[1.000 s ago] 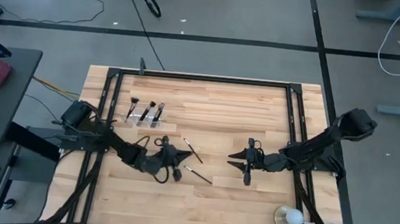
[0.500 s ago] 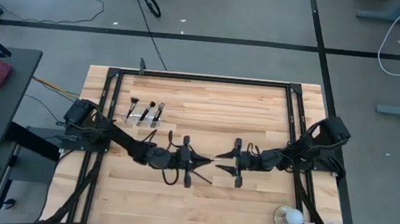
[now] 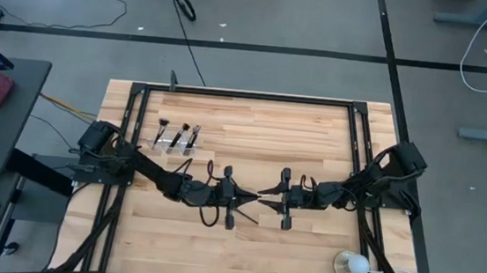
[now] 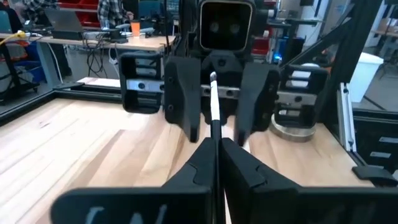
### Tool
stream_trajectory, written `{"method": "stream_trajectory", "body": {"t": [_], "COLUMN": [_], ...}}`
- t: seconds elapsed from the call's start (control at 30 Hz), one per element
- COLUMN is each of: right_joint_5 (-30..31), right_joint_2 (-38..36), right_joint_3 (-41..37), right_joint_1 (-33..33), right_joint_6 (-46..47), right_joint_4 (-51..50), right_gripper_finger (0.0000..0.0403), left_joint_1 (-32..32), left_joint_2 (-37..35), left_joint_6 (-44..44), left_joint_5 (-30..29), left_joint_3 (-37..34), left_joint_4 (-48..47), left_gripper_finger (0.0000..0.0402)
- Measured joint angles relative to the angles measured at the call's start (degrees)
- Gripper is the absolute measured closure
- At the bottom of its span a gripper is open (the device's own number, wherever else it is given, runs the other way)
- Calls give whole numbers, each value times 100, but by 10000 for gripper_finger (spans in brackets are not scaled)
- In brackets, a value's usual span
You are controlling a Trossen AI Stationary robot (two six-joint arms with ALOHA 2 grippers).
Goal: Put items in baskets/containers
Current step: Put the eyeshadow brush into the transparent organizer
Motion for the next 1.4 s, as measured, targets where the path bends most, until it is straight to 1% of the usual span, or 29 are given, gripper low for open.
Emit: {"method": "stream_trajectory", "body": {"t": [0.2,0.23,0.33,0.43,0.47,0.6,0.7,0.77,0.83,0.97,1.03,1.13,1.2,1.4], "right_joint_5": [-8,1,248,654,704,801,813,815,814,810,808,810,810,806], "right_joint_2": [0,0,-23,-199,-293,-767,-1149,-1305,-1380,-1379,-1379,-1377,-1377,-1375], "right_joint_3": [0,2,4,4,4,8,116,296,492,920,1039,1058,1047,1036], "right_joint_1": [78,113,182,204,204,179,132,101,88,79,70,68,67,55], "right_joint_6": [-4,-47,-17,150,234,624,913,1070,1175,1212,1229,1240,1280,1400], "right_joint_4": [0,0,-73,-559,-780,-1759,-2744,-3449,-4124,-5145,-5421,-5498,-5507,-5672], "right_gripper_finger": [382,389,385,390,393,394,394,394,394,394,394,394,394,394], "left_joint_1": [-2,-2,0,9,9,4,39,65,70,67,63,68,68,63], "left_joint_2": [0,0,0,-6,-5,-4,69,155,338,776,909,1010,1009,997], "left_joint_6": [6,7,4,0,1,3,-2,90,252,764,952,1051,1023,835], "left_joint_5": [32,55,46,-46,-52,-126,-209,-262,-297,-680,-840,-1029,-1043,-979], "left_joint_3": [0,0,11,6,0,-2,0,4,169,642,837,1089,1199,1241], "left_joint_4": [-27,-30,-150,-453,-621,-1212,-1318,-1349,-1331,-1340,-1415,-1624,-1825,-1957], "left_gripper_finger": [384,382,371,347,336,284,247,230,221,225,232,248,263,325]}}
